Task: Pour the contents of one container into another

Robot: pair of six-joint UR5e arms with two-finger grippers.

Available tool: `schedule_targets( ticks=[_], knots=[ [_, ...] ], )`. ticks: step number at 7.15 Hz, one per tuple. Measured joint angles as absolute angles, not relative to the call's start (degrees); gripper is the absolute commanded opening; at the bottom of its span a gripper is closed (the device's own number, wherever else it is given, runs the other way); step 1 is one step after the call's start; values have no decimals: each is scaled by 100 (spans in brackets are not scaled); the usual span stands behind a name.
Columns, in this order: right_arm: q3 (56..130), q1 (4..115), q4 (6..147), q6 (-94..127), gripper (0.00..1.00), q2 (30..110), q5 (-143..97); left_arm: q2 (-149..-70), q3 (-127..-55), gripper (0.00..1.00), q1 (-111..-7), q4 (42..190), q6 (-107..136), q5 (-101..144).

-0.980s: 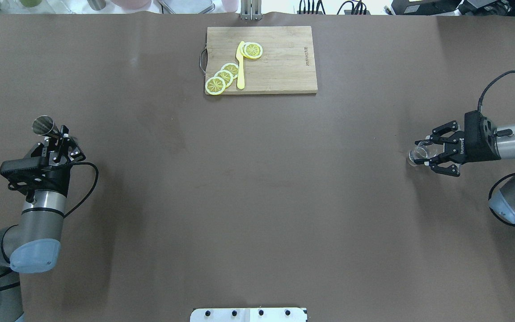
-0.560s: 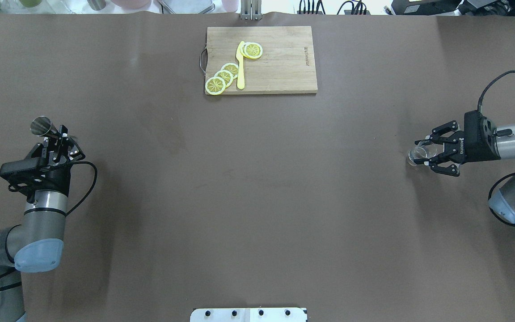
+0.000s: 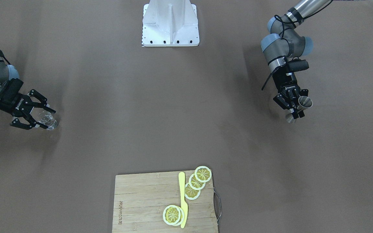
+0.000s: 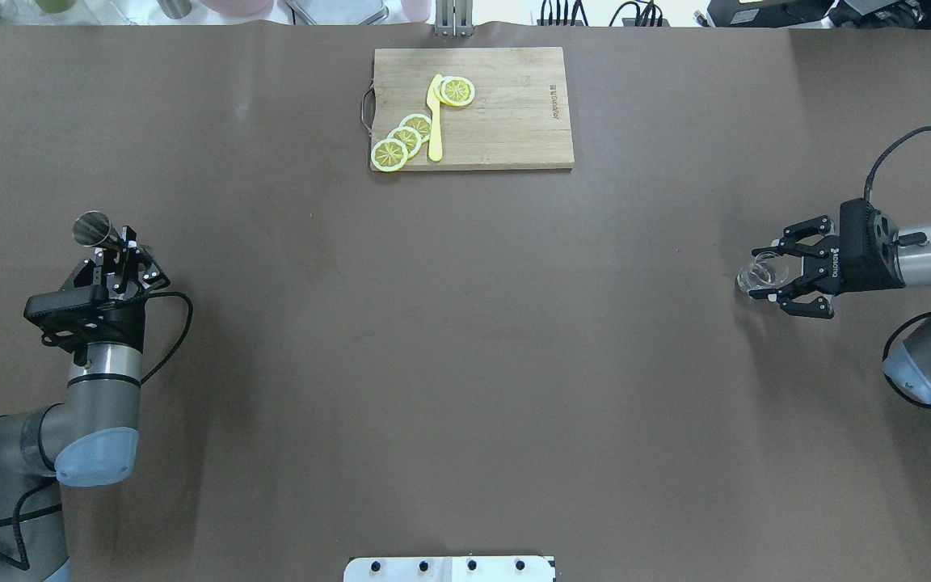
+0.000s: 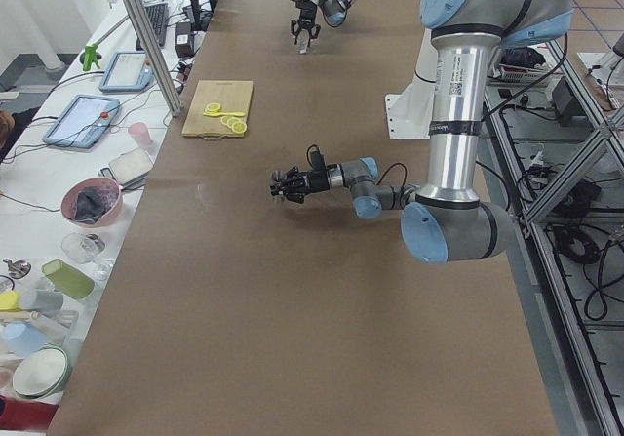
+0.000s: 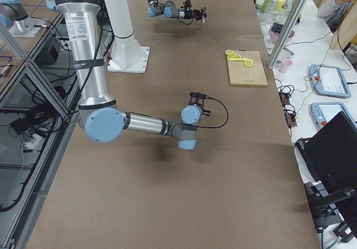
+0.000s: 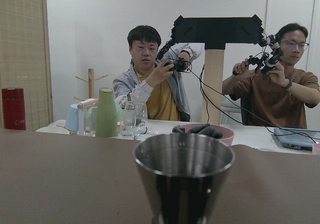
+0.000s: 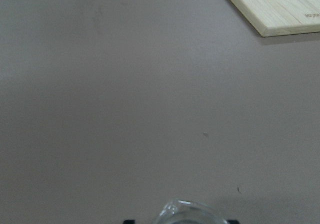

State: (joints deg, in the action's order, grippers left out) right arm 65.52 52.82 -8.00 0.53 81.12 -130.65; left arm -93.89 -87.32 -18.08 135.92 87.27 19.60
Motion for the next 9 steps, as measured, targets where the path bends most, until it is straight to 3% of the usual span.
schedule_targets(
  ticks=[2,3,9],
  knots=[
    [6556,5298,-800,53,82,8112,-13061,-9455,-8684,0,-1798,13401,8817,1875],
    [6556,5326,-800,53,99,8112,-13061,-9511,-8603,0,-1780,13368,8847,1833],
    [7016,6172,-232,104,99,8066,-13515,-9701,-8360,0,-1655,13345,8989,1777]
  ],
)
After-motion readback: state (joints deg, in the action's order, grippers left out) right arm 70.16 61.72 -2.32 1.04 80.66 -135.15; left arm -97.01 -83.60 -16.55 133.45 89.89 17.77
